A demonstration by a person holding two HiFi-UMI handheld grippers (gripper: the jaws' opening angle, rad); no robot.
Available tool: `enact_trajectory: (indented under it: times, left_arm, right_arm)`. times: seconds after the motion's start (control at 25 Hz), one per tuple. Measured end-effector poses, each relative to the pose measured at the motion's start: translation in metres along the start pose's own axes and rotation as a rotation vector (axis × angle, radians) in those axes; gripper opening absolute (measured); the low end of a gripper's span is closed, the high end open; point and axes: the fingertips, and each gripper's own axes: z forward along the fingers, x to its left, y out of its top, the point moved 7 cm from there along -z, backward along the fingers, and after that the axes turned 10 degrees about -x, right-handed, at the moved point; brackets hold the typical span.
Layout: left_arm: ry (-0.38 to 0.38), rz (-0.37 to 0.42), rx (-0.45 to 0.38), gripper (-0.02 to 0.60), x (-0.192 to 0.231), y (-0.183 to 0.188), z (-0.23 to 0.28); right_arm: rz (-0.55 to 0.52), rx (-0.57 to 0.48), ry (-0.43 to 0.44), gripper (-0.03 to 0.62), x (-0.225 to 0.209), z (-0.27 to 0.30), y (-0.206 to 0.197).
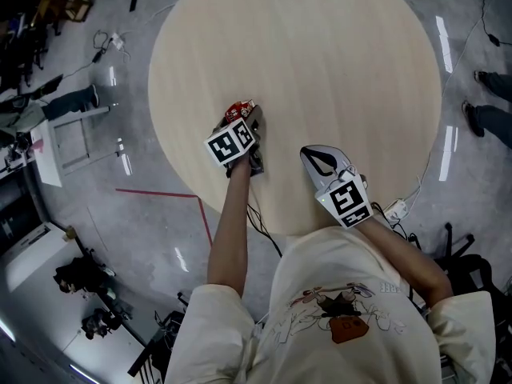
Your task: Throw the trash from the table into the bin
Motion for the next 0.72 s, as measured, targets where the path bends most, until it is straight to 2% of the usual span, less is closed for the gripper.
enact_trajectory:
  times: [0.28,0.52,0.72]
  left_arm:
    - [-0.02,-0.005,-0.029,0.451,-0.01,-0.007,-0.04]
    - [-0.045,-0.039,-0.061,0.451,-0.033,-0.002,-0.101]
    - [-0.055,-0.07,-0.09,0.451,-0.034,-0.01,-0.145]
  right_arm:
    - [-0.033,-0.032,0.01,0.008,0.015,-0.013,0.008]
    - [-0.069,-0.047,0.019,0.008,0.036,-0.041,0.037]
    - [-0.088,-0.051,0.033,0.008,0.05,-0.051,0.041]
